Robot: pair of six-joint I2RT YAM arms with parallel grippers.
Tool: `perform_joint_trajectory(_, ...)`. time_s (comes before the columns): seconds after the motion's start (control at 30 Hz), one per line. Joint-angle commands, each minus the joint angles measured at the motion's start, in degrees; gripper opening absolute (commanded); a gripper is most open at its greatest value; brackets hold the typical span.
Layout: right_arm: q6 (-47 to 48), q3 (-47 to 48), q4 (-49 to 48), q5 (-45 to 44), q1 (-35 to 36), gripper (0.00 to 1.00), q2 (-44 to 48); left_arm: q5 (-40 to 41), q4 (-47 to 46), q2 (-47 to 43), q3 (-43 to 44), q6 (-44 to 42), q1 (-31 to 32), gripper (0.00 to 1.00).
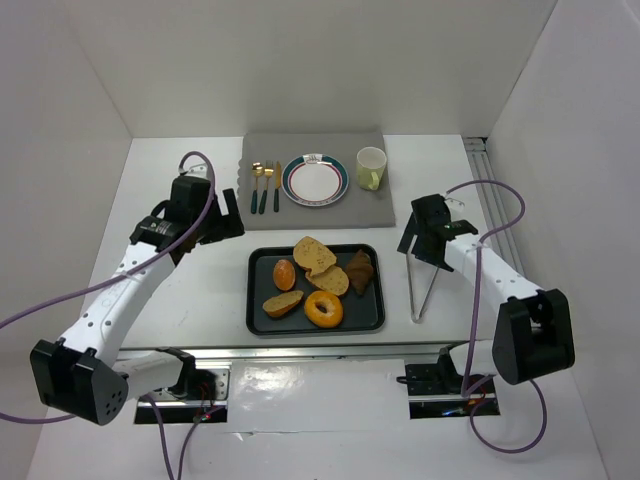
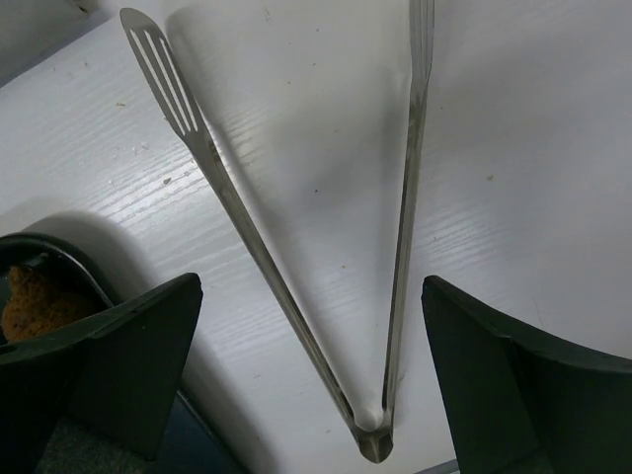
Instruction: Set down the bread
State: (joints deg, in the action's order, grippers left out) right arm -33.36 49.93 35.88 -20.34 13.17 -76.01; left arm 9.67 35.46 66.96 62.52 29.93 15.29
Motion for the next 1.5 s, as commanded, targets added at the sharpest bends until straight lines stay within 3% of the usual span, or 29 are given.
perform_joint_trajectory(0.0, -0.30, 1.75, -0.63, -1.72, -0.34, 1.00, 1.47, -1.32, -1.89, -1.66, 0.50, -1.02, 0.09, 0.99)
perform_joint_trajectory(0.23, 0.23, -1.76, 2.88, -1.55, -0.34, 1.00, 6.48, -0.79, -1.89, -2.27, -0.03, -1.54, 0.09, 0.99)
perform_joint_trajectory(0.47, -3.45, -5.09, 3.58, 9.25, 0.71, 1.00, 10.79, -3.26, -2.42, -2.27, -0.03, -1.54, 0.09, 0.99)
perform_joint_trajectory(0.57, -4.87, -8.61, 4.11, 9.79, 1.51, 1.00, 10.09, -3.26, -2.42, -1.74, -0.55, -1.02, 0.09, 0.99)
perform_joint_trajectory(0.83, -14.00, -8.10, 8.16, 1.54, 4.85, 1.00, 6.41, -4.31, -3.03, -0.69, -0.56, -1.54, 0.09, 0.99)
perform_joint_trajectory(1.17, -10.16, -6.61, 3.59, -0.75, 4.85, 1.00, -4.14, -4.84, -4.09, -0.16, -1.61, -1.54, 0.09, 0.99)
perform_joint_trajectory(1.37, -4.27, -5.37, -2.55, -0.23, 4.15, 1.00, -3.81, -4.83, -4.61, -0.16, -2.14, -1.54, 0.09, 0.99)
perform_joint_trajectory(1.47, -2.14, -5.90, -7.13, 4.68, -0.24, 1.00, -3.97, -5.36, -4.61, 0.45, -2.14, -1.02, 0.09, 0.99)
